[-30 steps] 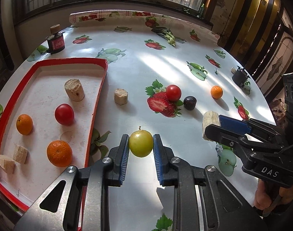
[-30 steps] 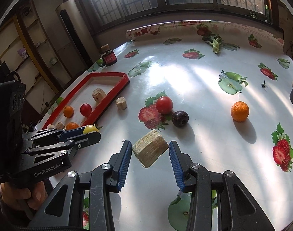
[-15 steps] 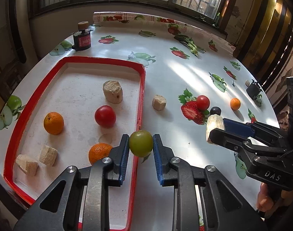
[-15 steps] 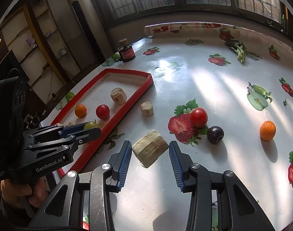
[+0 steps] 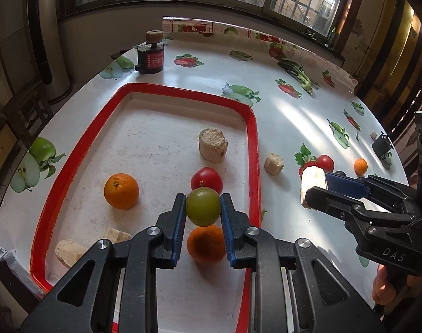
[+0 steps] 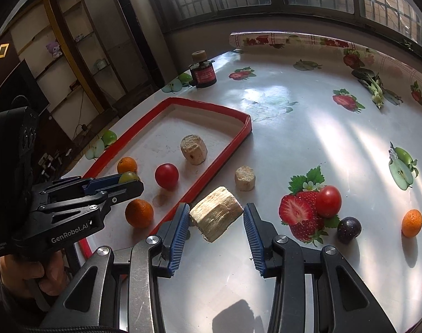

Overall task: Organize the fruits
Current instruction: 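Carry the cork piece in the right tool while the left tool carries the grape over the tray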

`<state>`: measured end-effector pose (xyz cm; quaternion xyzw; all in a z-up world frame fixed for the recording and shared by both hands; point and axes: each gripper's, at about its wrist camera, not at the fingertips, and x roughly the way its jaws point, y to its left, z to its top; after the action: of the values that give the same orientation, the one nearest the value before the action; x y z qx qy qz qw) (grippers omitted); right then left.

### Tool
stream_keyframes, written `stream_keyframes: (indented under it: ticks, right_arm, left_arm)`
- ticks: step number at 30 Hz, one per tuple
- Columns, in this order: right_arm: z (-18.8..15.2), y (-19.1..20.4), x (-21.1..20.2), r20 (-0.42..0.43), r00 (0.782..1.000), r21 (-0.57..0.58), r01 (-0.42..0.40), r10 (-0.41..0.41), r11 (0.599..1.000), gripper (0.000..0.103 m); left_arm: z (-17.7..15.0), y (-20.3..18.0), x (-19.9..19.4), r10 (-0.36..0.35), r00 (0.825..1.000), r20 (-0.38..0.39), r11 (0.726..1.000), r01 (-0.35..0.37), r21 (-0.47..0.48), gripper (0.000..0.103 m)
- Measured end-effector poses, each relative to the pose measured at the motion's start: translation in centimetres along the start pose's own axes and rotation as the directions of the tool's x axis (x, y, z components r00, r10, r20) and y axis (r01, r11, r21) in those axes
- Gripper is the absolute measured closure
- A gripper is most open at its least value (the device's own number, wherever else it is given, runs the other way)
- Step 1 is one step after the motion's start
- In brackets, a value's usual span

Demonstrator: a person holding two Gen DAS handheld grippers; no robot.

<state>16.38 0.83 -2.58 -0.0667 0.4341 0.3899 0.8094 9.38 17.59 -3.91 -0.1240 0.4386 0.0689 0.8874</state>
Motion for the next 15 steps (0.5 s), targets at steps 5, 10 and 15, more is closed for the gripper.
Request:
stream_keyframes:
  ticks: [5, 10, 15]
  right_arm:
    - [1.3, 0.5, 1.4, -0.007, 1.000, -0.012, -0.010, 0.010, 1.000, 0.062]
    - [3.2, 0.8, 2.9, -0.009, 1.000, -0.023, -0.010, 0.010, 1.000, 0.062]
    - [5.5, 1.0, 5.0, -0.012, 1.000, -0.022, -0.009, 0.009, 1.000, 0.062]
  left_arm:
    - [1.2, 1.2, 0.4, 0.016, 1.000, 0.003, 1.000, -0.016, -0.009, 0.081]
    - [2.9, 2.6, 0.7, 0.039, 0.999, 0.012, 0.999, -0.039, -0.018, 0.081]
    - [4.5, 3.7, 1.8, 0.064, 0.998, 0.008, 0.998, -0.064, -0.025, 0.081]
